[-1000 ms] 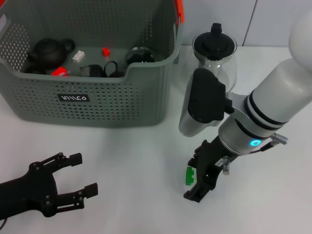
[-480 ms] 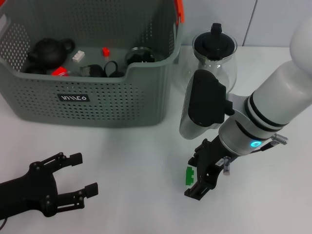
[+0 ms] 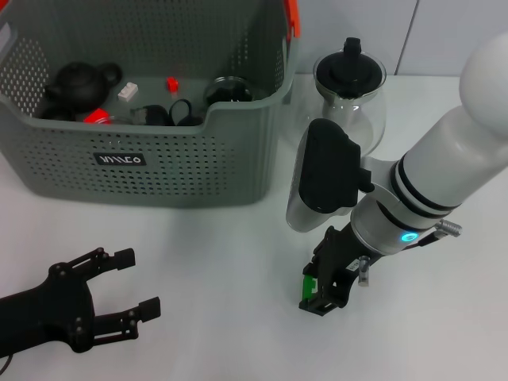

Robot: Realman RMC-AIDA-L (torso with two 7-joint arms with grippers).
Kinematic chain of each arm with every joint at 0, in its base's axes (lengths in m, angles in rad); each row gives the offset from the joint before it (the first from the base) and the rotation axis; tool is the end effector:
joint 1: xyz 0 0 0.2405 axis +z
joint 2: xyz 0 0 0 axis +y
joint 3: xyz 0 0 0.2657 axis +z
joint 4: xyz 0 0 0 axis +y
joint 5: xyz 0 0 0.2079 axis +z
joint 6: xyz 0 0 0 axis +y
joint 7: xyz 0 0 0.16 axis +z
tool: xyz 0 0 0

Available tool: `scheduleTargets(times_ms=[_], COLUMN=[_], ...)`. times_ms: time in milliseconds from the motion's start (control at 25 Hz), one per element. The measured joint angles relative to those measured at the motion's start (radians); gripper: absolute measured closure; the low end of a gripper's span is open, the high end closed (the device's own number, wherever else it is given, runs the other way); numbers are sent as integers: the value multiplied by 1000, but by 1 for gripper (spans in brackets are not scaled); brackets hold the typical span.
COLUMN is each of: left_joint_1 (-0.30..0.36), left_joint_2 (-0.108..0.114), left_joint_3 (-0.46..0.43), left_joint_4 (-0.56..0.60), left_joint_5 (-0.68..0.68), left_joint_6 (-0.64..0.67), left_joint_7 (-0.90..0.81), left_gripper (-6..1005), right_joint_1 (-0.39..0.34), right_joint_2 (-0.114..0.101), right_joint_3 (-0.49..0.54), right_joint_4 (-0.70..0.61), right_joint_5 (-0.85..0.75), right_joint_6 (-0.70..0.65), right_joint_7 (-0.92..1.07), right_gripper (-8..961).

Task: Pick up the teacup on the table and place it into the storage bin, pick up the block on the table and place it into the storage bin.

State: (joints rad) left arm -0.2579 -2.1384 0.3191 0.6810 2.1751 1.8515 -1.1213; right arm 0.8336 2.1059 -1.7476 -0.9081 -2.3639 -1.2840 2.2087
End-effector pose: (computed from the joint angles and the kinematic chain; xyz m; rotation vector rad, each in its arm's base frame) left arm -0.3283 0.2222 -0.0056 -2.5674 -0.6976 -0.8593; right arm 0.1668 0.3493 -0.1296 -3.0096 0.2655 -0.6766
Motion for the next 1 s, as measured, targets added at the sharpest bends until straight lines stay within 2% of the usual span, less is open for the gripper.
scheduleTargets(times_ms=[160, 480, 680, 760, 840, 1000], left_joint_1=[2, 0, 2, 4, 4, 5], left_joint_2=[0, 0, 0, 0, 0, 0], left_joint_3=[0, 0, 0, 0, 0, 0], left_joint_4=[0, 0, 0, 0, 0, 0], left_joint_5=[0, 0, 0, 0, 0, -1], left_joint_6=[0, 0, 0, 0, 0, 0], left_joint_7=[0, 0, 0, 0, 0, 0], left_gripper=[80, 80, 80, 80, 80, 81], right_joint_1=[0, 1, -8, -14, -31, -69], right_joint_2=[0, 0, -3, -6, -6, -8], right_joint_3=[-3, -1, 36, 91, 191, 441], right_joint_4=[0, 0, -21, -47, -109, -255], right_joint_5=[0, 5, 12, 12, 13, 104], right_joint_6=[5, 2, -28, -66, -130, -288], right_joint_7=[0, 8, 8, 3, -11, -91], right_gripper=[403, 408, 432, 475, 517, 505])
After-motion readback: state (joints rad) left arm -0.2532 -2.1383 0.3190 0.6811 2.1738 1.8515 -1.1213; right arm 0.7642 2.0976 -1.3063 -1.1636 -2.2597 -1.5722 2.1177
